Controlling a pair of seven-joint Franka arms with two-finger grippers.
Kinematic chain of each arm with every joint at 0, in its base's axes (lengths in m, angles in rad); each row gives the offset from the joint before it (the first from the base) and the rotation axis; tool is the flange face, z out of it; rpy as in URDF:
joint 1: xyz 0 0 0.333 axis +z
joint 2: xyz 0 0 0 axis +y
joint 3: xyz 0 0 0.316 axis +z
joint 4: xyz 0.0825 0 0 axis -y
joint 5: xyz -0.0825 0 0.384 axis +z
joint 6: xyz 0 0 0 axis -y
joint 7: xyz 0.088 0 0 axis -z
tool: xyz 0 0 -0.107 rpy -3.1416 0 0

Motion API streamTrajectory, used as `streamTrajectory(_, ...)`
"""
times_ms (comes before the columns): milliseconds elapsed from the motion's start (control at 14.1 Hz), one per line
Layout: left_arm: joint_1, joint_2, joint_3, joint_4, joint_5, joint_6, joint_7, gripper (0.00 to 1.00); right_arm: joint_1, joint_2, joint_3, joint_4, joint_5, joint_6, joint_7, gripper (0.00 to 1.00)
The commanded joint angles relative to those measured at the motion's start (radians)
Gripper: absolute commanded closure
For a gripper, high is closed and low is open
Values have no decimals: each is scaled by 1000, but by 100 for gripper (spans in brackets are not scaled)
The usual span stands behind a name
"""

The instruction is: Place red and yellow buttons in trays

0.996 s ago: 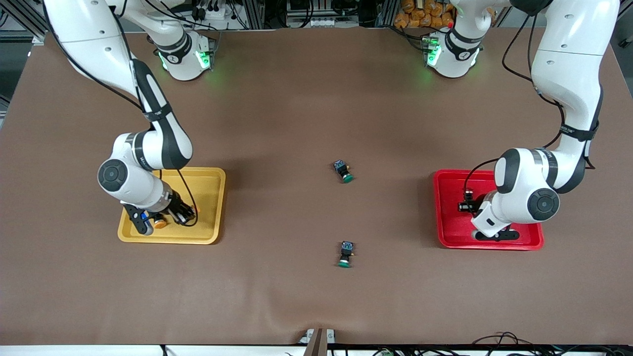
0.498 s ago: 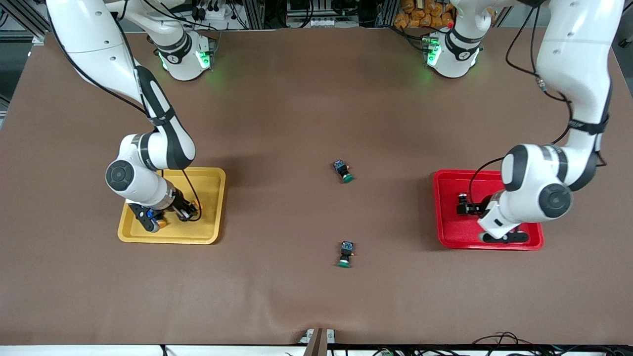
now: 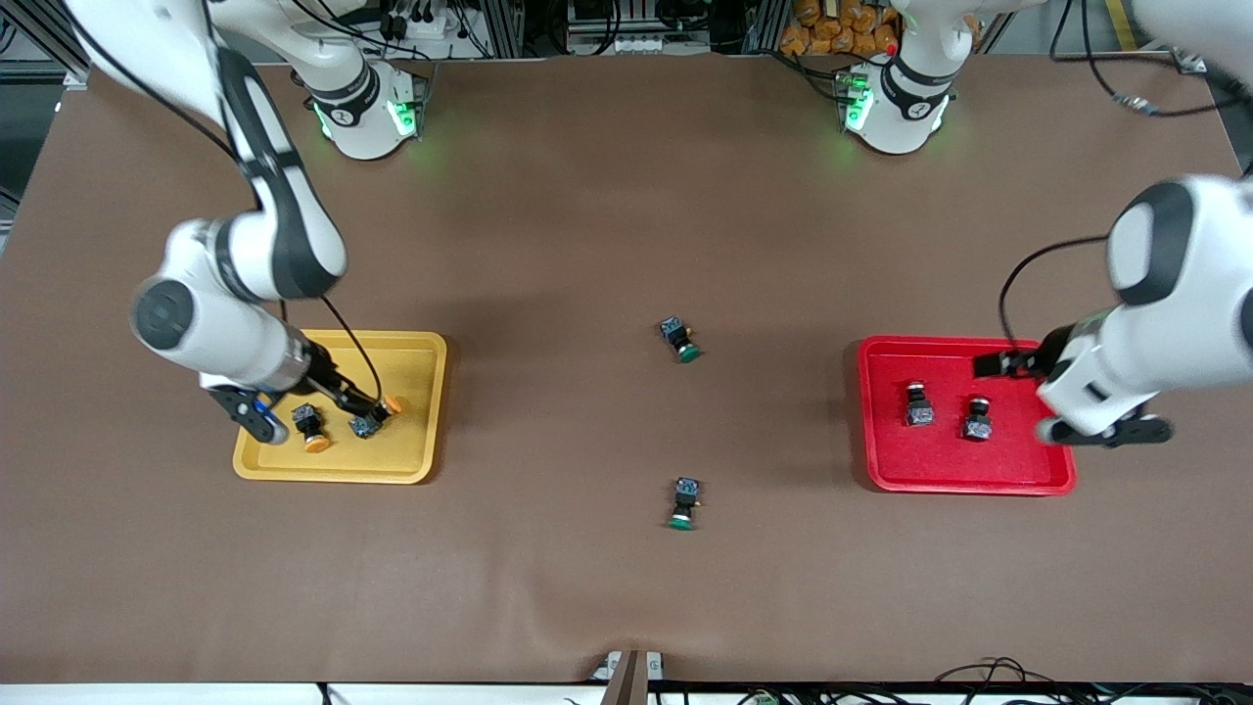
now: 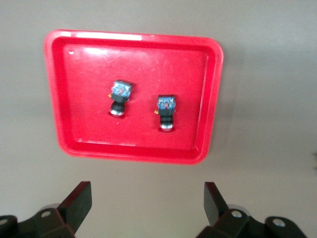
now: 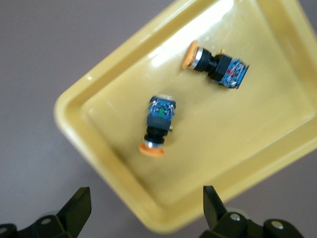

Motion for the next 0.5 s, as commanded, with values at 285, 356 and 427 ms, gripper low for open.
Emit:
streamTrajectory(285,12,-172,-4,46,-12,-131,19,0,-144,-224,9,108,-59,-332,-418,0)
streamTrajectory(356,12,-188,-4,46,-14,-142,19,0,-157,-228,9,144,-68,-369,-461,0)
streamTrajectory(427,10,-202,-8,46,-14,-156,19,0,-168,-234,7,180,-83,-418,-514,0)
